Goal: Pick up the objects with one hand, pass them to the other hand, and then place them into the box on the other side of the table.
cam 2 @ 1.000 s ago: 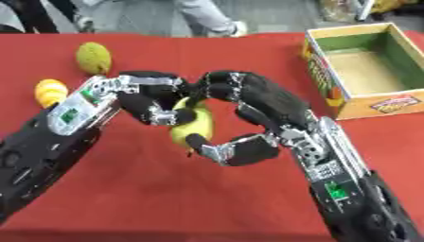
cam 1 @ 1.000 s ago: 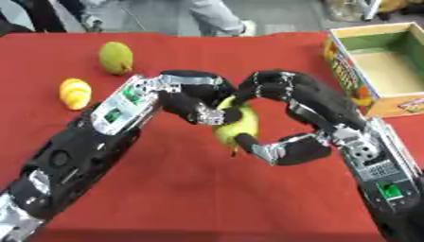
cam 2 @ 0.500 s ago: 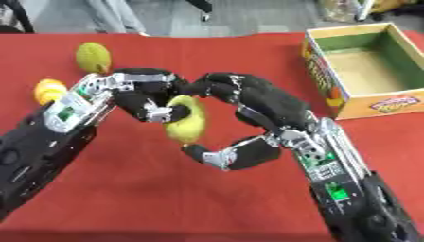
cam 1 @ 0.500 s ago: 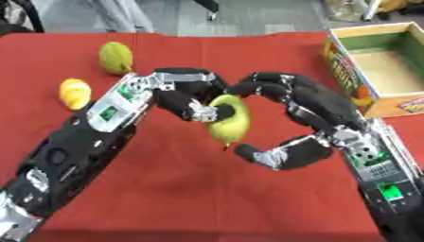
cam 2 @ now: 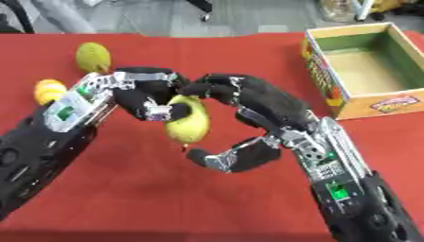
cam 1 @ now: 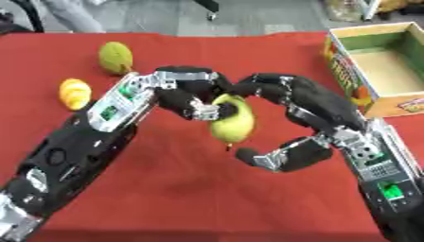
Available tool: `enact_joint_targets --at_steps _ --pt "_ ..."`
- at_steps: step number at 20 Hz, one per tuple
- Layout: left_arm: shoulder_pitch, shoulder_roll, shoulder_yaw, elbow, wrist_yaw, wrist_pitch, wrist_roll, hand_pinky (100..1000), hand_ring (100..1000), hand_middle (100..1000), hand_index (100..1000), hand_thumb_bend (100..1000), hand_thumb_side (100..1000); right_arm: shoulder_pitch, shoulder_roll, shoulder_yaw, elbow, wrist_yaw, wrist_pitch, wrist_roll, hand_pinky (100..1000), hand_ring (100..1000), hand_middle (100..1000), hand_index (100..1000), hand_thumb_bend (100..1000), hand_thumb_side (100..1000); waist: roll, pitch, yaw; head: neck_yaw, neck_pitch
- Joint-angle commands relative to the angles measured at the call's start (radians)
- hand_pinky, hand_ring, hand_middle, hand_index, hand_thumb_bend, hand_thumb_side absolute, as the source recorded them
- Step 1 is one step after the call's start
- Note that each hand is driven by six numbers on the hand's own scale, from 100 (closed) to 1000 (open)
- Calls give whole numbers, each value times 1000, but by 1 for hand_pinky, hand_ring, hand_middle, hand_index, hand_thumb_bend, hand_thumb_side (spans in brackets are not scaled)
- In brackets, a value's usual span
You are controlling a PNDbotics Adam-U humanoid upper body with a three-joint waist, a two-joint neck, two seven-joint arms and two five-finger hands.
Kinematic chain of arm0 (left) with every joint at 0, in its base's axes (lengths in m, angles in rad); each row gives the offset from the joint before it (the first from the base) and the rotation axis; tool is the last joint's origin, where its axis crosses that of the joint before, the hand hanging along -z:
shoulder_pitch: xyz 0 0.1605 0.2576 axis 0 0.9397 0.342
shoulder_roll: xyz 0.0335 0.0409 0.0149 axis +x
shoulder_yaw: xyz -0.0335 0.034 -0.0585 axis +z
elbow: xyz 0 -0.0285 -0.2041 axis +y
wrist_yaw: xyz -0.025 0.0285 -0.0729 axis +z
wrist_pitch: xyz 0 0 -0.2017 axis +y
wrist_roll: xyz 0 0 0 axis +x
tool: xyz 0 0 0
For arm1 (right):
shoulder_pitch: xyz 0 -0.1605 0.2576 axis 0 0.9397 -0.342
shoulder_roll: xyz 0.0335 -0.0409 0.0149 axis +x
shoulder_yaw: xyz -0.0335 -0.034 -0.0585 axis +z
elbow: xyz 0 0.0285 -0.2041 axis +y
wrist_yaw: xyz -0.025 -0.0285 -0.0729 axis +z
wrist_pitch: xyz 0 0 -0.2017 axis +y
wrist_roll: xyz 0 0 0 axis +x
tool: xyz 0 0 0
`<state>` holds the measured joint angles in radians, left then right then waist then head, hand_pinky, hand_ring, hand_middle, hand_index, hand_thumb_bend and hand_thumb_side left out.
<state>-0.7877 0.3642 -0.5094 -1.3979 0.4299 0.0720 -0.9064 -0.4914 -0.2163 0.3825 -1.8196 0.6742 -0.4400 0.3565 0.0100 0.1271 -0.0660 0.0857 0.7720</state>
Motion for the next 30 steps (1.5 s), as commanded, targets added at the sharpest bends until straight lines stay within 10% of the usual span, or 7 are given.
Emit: enact_joint_targets --at_steps 1,13,25,30 --pt "-32 13 -4 -42 22 15 -1 528 330 311 489 100 322 -8 -7 -5 -11 15 0 -6 733 716 748 889 365 511 3 -9 1 -3 -2" --pt "-33 13 -13 -74 46 48 -1 529 332 312 490 100 325 -7 -7 -1 -7 43 -9 -25 713 676 666 865 109 149 4 -9 2 -3 -2" --pt "-33 17 -10 -73 39 51 -1 566 372 354 530 100 329 -8 -9 -5 -3 53 -3 -63 646 570 496 761 100 100 5 -9 4 -2 -2" --pt "-29 33 12 -64 16 22 8 594 437 424 601 417 486 -9 -10 -6 -4 51 7 -91 642 549 420 726 100 100 6 -10 4 -2 -2"
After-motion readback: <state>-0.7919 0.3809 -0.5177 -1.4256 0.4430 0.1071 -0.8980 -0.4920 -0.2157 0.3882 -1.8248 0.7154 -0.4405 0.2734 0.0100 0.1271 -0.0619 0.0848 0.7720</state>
